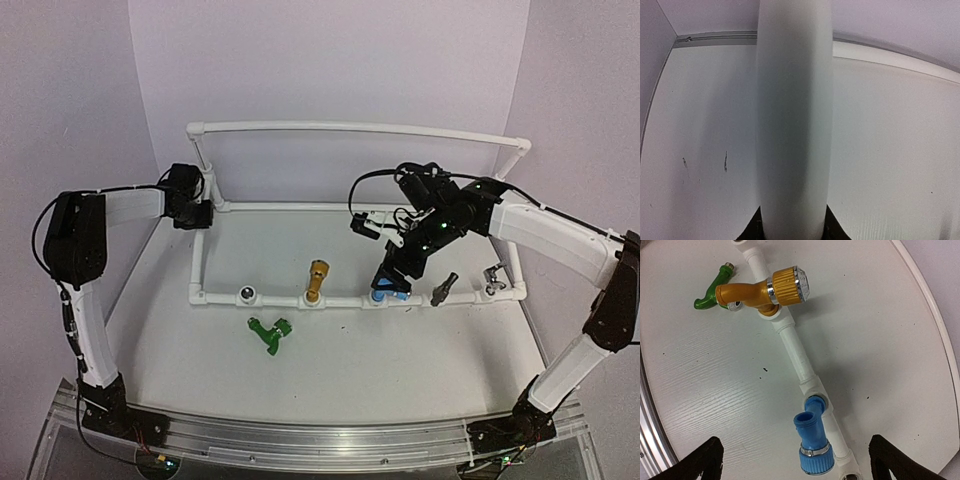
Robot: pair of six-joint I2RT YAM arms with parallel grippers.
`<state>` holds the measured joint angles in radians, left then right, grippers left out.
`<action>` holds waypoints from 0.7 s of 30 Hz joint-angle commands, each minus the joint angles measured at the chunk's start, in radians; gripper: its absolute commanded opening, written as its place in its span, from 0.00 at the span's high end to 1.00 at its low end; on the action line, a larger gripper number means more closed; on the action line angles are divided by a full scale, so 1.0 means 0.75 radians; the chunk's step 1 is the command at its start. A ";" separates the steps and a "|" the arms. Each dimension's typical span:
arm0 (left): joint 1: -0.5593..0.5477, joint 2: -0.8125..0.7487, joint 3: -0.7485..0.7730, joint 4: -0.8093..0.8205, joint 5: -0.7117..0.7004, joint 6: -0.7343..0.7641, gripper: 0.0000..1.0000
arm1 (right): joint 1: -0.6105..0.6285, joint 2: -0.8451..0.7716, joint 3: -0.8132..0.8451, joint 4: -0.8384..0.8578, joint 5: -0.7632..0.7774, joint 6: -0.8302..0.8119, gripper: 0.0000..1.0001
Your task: Install the water faucets
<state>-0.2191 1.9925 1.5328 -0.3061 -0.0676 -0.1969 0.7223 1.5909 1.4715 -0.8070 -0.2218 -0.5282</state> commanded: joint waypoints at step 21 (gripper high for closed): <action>-0.207 -0.463 -0.457 0.165 -0.245 -0.094 1.00 | -0.004 -0.054 -0.002 0.025 -0.082 0.006 0.02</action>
<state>-0.3248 1.7017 1.1579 -0.2874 -0.2518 -0.3415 0.7223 1.5909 1.4654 -0.8009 -0.2495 -0.5259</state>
